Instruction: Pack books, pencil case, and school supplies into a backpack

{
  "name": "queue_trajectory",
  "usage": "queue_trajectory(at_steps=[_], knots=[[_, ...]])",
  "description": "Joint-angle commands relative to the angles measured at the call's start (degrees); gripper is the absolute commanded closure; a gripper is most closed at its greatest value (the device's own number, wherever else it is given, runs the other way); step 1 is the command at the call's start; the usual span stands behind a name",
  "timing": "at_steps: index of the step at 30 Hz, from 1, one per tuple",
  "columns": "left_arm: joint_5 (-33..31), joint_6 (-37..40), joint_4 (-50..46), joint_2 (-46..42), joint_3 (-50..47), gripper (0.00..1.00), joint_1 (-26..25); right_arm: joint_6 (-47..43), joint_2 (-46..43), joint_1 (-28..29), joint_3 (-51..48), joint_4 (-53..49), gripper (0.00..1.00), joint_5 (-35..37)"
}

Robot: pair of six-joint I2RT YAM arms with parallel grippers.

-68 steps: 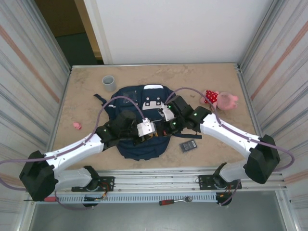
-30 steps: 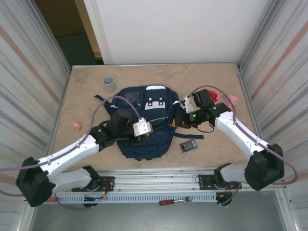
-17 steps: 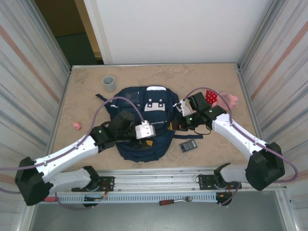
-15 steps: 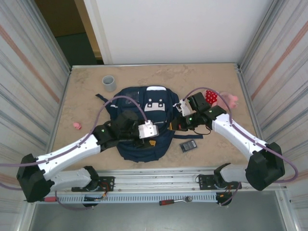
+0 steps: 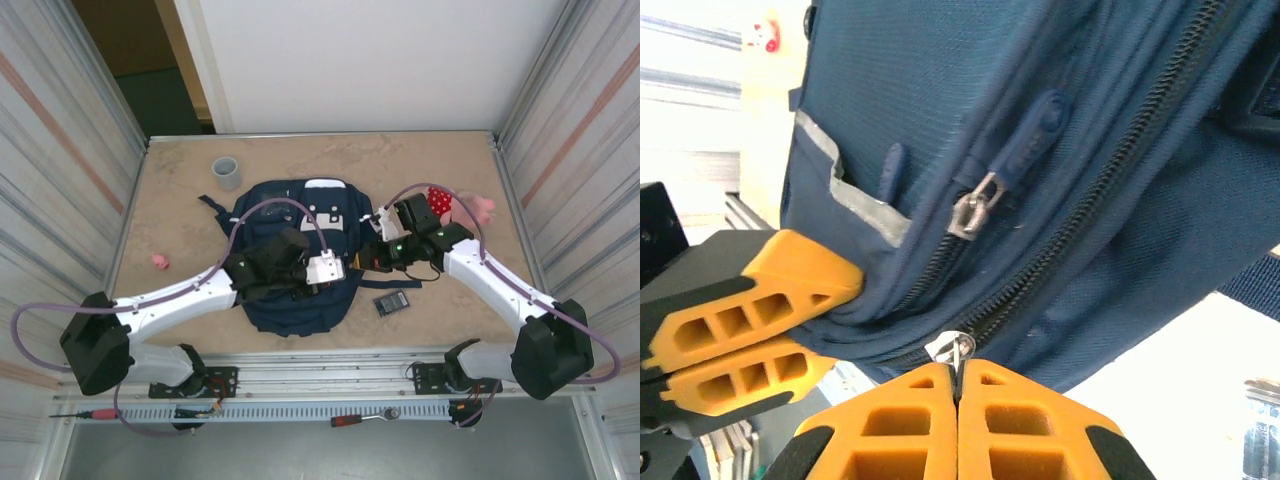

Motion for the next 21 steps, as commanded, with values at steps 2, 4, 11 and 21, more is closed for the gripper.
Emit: queue_trajectory(at_steps=[2, 4, 11, 21], knots=[[0.2, 1.5, 1.4, -6.5, -3.5, 0.99, 0.0, -1.0, 1.2, -3.1, 0.0, -2.1, 1.00, 12.0], [0.9, 2.0, 1.6, -8.4, -4.7, 1.00, 0.0, -0.4, 2.6, -3.8, 0.1, -0.7, 1.00, 15.7], [5.5, 1.9, 2.8, -12.2, -7.1, 1.00, 0.1, 1.9, 9.6, -5.5, 2.3, 8.4, 1.00, 21.2], [9.7, 2.4, 2.4, -13.0, -7.5, 1.00, 0.1, 3.2, 17.2, -8.8, 4.4, 16.8, 1.00, 20.1]])
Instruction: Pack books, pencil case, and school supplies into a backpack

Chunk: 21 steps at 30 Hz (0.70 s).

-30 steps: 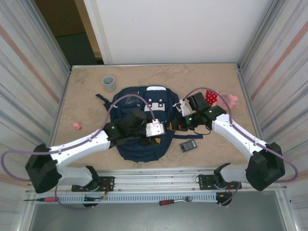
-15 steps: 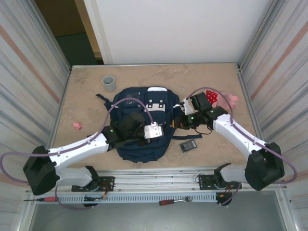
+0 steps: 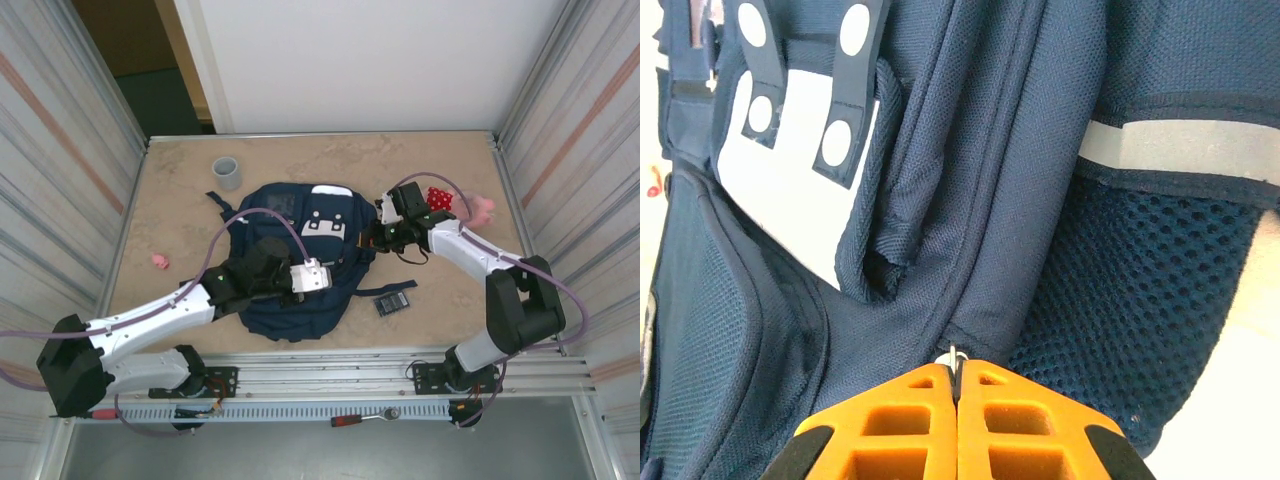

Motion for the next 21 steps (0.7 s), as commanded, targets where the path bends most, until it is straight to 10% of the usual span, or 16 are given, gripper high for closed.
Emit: queue_trajectory(at_steps=[1, 5, 10, 16, 21], knots=[[6.5, 0.9, -0.6, -3.5, -0.1, 1.00, -0.5, 1.2, 2.2, -4.0, 1.8, 4.9, 1.00, 9.8], [4.9, 0.0, -1.1, -4.0, -0.2, 0.87, -0.5, 1.0, -1.9, -3.4, -0.2, 6.6, 1.00, 7.4], [3.6, -2.1, -3.9, -7.8, -0.5, 0.46, 3.0, -0.8, -10.6, -2.5, -0.6, 1.4, 0.63, 7.3], [12.7, 0.5, -10.0, -17.3, -3.1, 0.31, 13.3, -1.1, -22.1, 0.6, -4.4, -1.1, 0.56, 7.1], [7.9, 11.7, -21.3, -15.5, -2.4, 0.27, 14.3, -0.8, -29.4, 4.2, -10.0, 1.6, 0.56, 9.2]])
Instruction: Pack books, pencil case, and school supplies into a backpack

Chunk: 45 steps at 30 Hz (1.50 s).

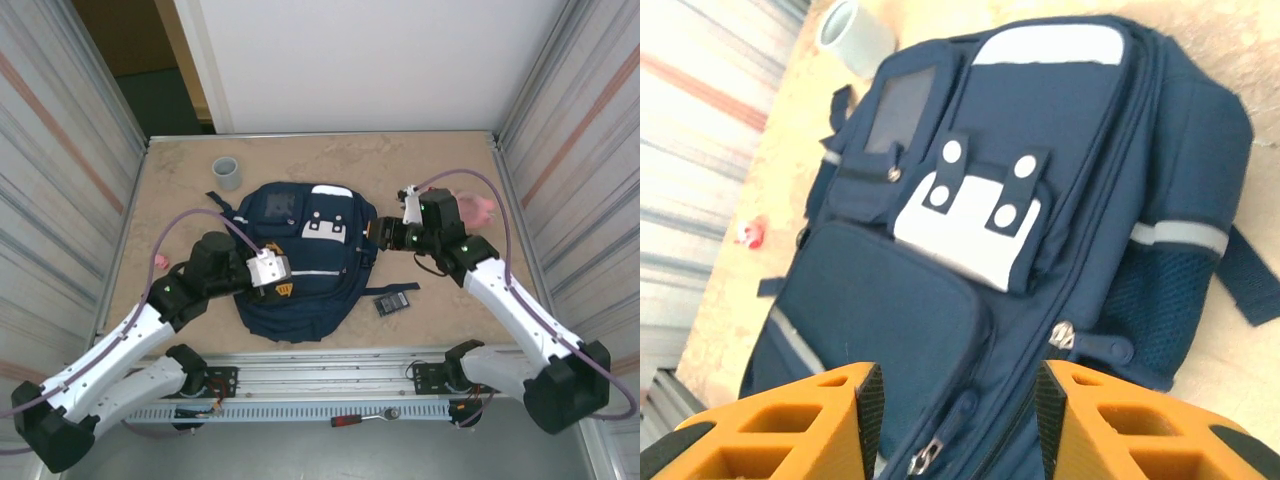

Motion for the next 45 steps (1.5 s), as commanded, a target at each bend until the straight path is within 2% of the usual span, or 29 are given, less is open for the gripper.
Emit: queue_trajectory(at_steps=[1, 3, 8, 12, 15, 19, 20, 22, 25, 27, 32, 36, 41, 45], knots=[[-1.7, 8.7, -10.1, 2.8, -0.2, 0.26, 0.2, -0.2, -3.3, 1.8, -4.1, 1.3, 0.56, 2.3], [-3.5, 10.9, -10.2, 4.1, -0.6, 0.24, 0.2, -0.1, -5.6, 2.3, -5.7, 3.3, 0.55, 2.1], [-2.4, 12.5, -5.6, 8.7, -1.3, 0.23, 0.2, -1.0, -7.3, 2.9, -7.3, 4.3, 0.54, 1.9], [-3.8, 11.7, 1.1, 13.2, -2.1, 0.27, 0.3, -1.9, -7.6, 3.0, -8.2, 4.3, 0.54, 0.8], [-4.4, 11.9, 3.5, 15.9, -2.3, 0.43, 0.3, -2.5, -8.7, 3.1, -8.7, 4.1, 0.50, 2.5], [-4.3, 9.9, 3.0, 15.2, -1.8, 0.72, 0.7, -5.2, -12.0, 3.1, -10.9, 5.1, 0.45, 5.4], [-2.3, 8.6, 3.5, 13.8, -1.9, 0.81, 1.6, -6.4, -12.8, 3.1, -11.7, 6.2, 0.43, 5.2], [3.8, 5.7, 4.8, 10.9, -2.5, 0.91, 4.5, -8.6, -13.9, 3.0, -13.1, 7.7, 0.38, 5.0], [11.4, 1.0, 7.5, 7.6, -3.6, 0.97, 8.7, -11.8, -13.5, 2.9, -13.8, 7.4, 0.32, 5.0], [13.8, -0.6, 8.5, 6.9, -4.0, 0.99, 10.1, -13.6, -12.1, 2.8, -14.0, 7.4, 0.32, 4.1], [14.8, -1.1, 8.9, 7.5, -4.1, 1.00, 10.6, -21.7, -6.8, 2.8, -13.9, 11.4, 0.33, -9.4], [15.4, -1.4, 9.6, 8.3, -4.2, 1.00, 10.8, -28.7, -1.6, 3.7, -13.6, 13.3, 0.33, -15.0], [16.3, -1.4, 10.3, 8.1, -4.7, 1.00, 11.2, -32.6, 3.5, 2.5, -13.1, 17.0, 0.32, -20.8], [17.3, -1.9, 11.0, 8.2, -4.7, 1.00, 11.9, -33.4, 9.2, 0.2, -10.8, 18.6, 0.31, -29.7]])
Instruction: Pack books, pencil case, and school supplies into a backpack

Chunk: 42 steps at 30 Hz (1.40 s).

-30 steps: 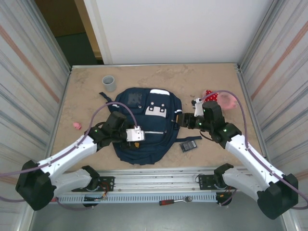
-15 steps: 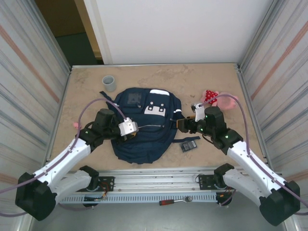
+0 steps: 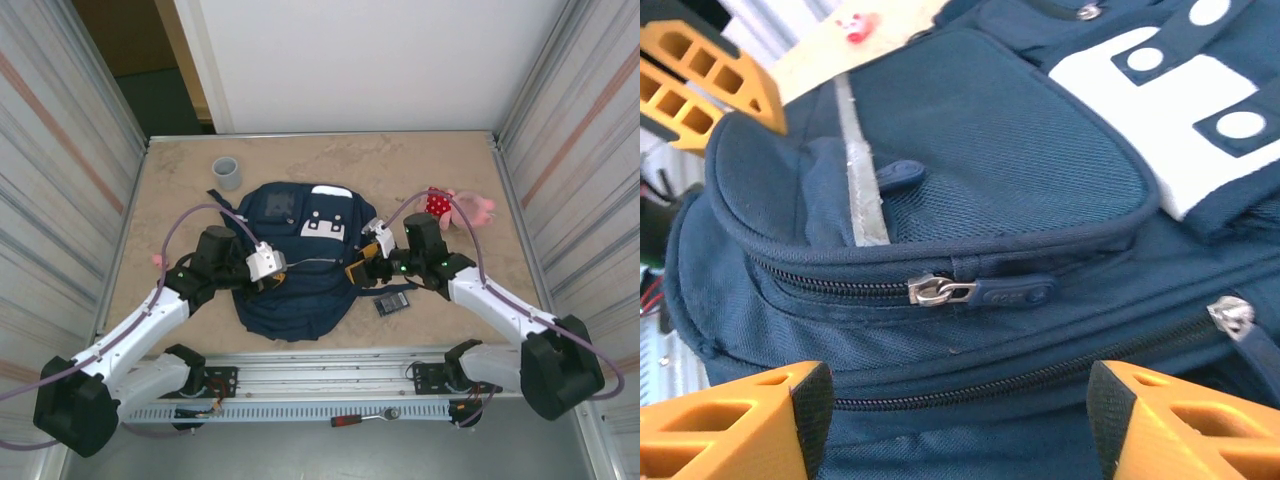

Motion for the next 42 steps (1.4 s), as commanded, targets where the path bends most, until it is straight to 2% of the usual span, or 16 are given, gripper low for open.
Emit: queue_trajectory(at_steps=[1, 8, 16, 19, 24, 28, 31, 37, 42], knots=[[4.3, -1.9, 5.0, -0.6, 0.5, 1.00, 0.7, -3.7, 3.6, -1.5, 3.1, 2.5, 0.31, -10.7], [4.8, -2.5, 5.9, -0.5, 0.3, 1.00, 1.3, -4.6, 8.8, -1.4, 5.6, 2.4, 0.29, -17.4], [5.9, -3.0, 6.8, -0.5, 0.3, 1.00, 1.8, -3.4, 13.8, -1.6, 8.6, 3.3, 0.29, -12.1], [5.6, -3.2, 7.0, -0.6, 0.2, 1.00, 1.9, -3.5, 14.6, -1.4, 9.4, 2.4, 0.30, -13.0], [2.7, -3.4, 7.0, -0.3, 0.2, 1.00, 2.4, -5.6, 13.7, -0.7, 10.8, -4.0, 0.37, -19.3], [2.7, -3.1, 6.9, -0.1, 0.4, 1.00, 2.7, -6.1, 11.6, -0.3, 11.0, -7.5, 0.51, -22.4], [2.8, -3.1, 6.9, 0.2, 0.5, 1.00, 2.8, -6.3, 11.2, -0.1, 12.1, -9.3, 0.55, -23.3], [4.0, -3.6, 7.5, 0.4, 0.5, 1.00, 2.9, -6.6, 11.9, -0.1, 12.6, -8.5, 0.48, -18.8], [5.1, -4.2, 8.2, 0.0, 0.2, 1.00, 2.9, -3.3, 12.5, -1.2, 12.7, -5.1, 0.35, -13.6]])
